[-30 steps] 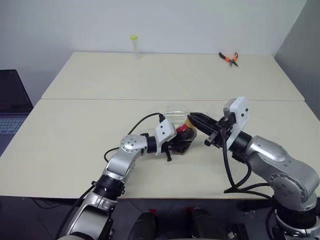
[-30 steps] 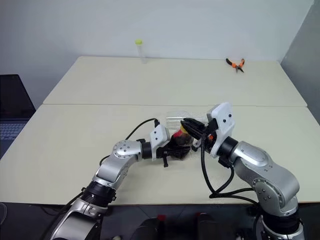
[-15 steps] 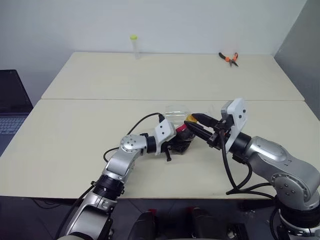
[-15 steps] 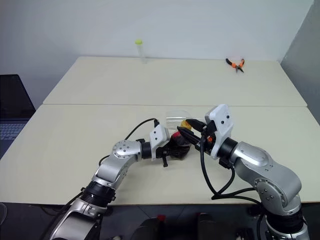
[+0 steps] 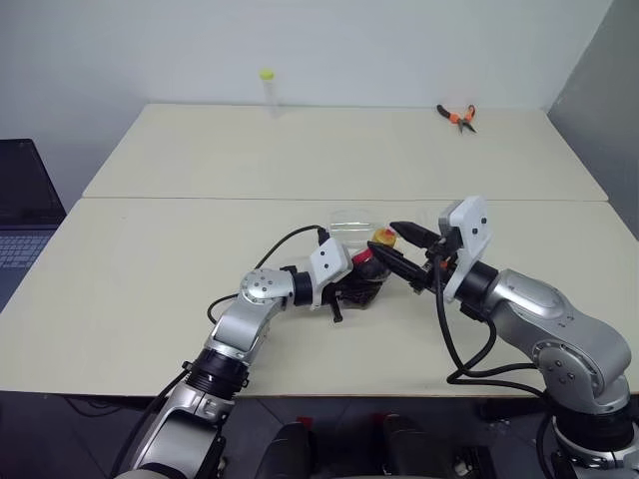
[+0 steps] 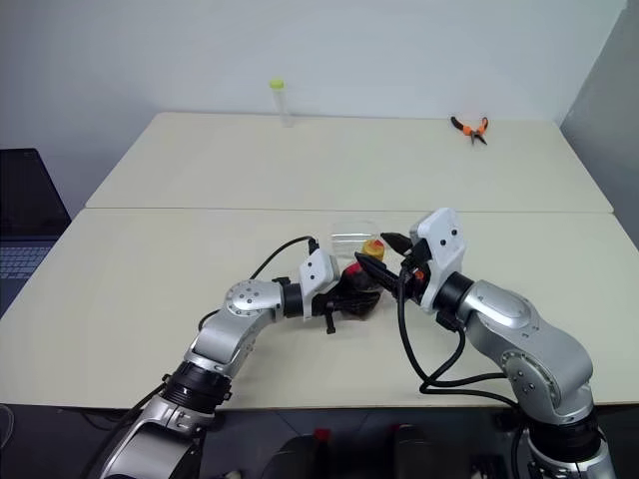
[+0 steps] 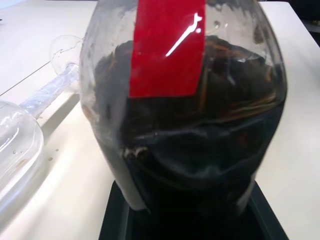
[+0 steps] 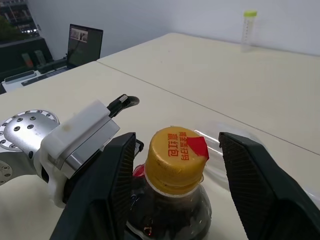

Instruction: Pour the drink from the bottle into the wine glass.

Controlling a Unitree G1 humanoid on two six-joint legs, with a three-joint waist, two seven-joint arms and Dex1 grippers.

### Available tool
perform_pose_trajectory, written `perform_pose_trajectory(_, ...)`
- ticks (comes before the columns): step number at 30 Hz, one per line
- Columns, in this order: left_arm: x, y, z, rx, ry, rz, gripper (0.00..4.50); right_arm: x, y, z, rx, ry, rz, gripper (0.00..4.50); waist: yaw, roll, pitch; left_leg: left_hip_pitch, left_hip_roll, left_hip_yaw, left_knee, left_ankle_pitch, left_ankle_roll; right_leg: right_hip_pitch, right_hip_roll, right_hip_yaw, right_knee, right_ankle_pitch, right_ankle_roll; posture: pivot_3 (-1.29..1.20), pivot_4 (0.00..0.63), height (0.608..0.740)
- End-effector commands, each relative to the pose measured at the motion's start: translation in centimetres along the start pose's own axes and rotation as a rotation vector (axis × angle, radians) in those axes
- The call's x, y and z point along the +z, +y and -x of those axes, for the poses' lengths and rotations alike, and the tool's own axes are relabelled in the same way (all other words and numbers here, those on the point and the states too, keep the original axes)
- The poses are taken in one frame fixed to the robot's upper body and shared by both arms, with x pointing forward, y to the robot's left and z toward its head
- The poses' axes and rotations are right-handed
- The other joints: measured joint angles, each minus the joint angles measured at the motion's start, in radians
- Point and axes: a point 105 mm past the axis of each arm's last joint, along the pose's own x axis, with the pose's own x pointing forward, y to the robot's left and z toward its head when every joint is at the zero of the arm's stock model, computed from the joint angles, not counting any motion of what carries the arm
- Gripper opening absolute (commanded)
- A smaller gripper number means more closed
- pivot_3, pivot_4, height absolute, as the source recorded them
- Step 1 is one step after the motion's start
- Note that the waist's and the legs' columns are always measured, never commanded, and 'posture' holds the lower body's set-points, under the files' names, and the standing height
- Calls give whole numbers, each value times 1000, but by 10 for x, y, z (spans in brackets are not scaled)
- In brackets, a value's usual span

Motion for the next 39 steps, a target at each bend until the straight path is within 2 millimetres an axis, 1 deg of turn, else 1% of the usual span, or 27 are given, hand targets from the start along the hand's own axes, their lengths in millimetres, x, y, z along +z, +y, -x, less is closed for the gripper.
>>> perform_pose_trajectory(1,18,0,-2,-12,-57,-60,739,7,1,2,-1,-28,29,2861,0,0,0,0,0,0,0,0,0,0,0,0,0,0,0,0,150,740)
perform_pose_trajectory(9,18,0,-1,-14,-55,-60,739,9,2,1,6,-28,30,2861,0,0,0,0,0,0,0,0,0,0,0,0,0,0,0,0,150,740)
perform_pose_trajectory(12,18,0,-1,-14,-56,-61,739,8,3,0,6,-24,33,2240,0,0,0,0,0,0,0,0,0,0,0,0,0,0,0,0,150,740)
perform_pose_trajectory(15,18,-1,-2,-14,-58,-61,739,8,3,1,9,-18,42,1283,0,0,0,0,0,0,0,0,0,0,0,0,0,0,0,0,150,740)
perform_pose_trajectory(19,19,-2,-2,-18,-61,-61,739,8,2,2,33,1,71,1249,0,0,0,0,0,0,0,0,0,0,0,0,0,0,0,0,150,740)
perform_pose_trajectory(21,20,-3,-2,-28,-64,-61,738,8,1,4,84,27,119,1249,0,0,0,0,0,0,0,0,0,0,0,0,0,0,0,0,150,740)
perform_pose_trajectory(24,22,-8,-3,-65,-70,-62,734,10,-8,8,229,94,209,1249,0,0,0,0,0,1,0,0,0,0,0,0,-1,0,0,0,150,740)
perform_pose_trajectory(26,25,-12,-3,-93,-77,-65,696,8,-23,10,333,182,270,1249,0,1,0,0,0,2,0,0,0,1,1,-1,-2,0,0,0,150,740)
perform_pose_trajectory(29,28,-15,-4,-111,-85,-66,666,5,-44,11,409,276,318,1249,-1,1,0,1,1,3,0,0,0,3,2,-2,-4,0,0,0,150,740)
perform_pose_trajectory(32,29,-17,-4,-114,-90,-62,666,3,-58,14,440,333,328,1249,-1,1,0,1,1,4,0,0,0,3,2,-2,-5,0,0,0,150,740)
perform_pose_trajectory(34,29,-18,-4,-113,-89,-59,665,8,-60,16,439,319,312,1978,1,1,0,1,1,3,0,0,0,3,2,-2,-5,0,0,0,150,740)
perform_pose_trajectory(35,28,-18,-4,-111,-88,-56,665,11,-58,18,440,306,296,2272,3,0,1,0,1,3,0,0,0,3,1,-2,-5,0,0,0,150,740)
perform_pose_trajectory(37,28,-18,-3,-108,-87,-53,664,15,-54,23,431,276,266,2974,8,0,1,0,1,2,0,0,0,3,0,-2,-5,0,0,0,150,740)
perform_pose_trajectory(39,27,-17,-3,-94,-85,-51,662,24,-43,28,405,202,213,3682,12,0,1,0,0,0,0,0,0,3,-1,-2,-5,0,0,0,150,740)
